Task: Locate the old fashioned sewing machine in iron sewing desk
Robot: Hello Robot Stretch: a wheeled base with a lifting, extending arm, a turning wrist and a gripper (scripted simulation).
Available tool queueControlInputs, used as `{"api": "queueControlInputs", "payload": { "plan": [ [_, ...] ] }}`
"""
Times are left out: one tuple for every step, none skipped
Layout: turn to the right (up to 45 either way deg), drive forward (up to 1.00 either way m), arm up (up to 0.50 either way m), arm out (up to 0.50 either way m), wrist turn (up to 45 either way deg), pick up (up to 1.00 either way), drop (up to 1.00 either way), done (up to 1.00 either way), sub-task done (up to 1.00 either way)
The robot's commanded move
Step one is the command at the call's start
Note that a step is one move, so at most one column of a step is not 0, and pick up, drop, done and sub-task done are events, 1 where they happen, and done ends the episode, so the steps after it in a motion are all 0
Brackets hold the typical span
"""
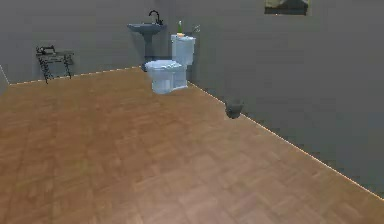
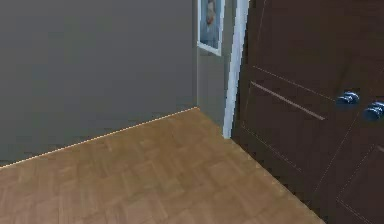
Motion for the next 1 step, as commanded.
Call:
{"api": "queueControlInputs", "payload": {
  "plan": [
    [-30.0,0.00,0.00,0.00,0.0,0.00,0.00,0.00,0.00]
  ]
}}
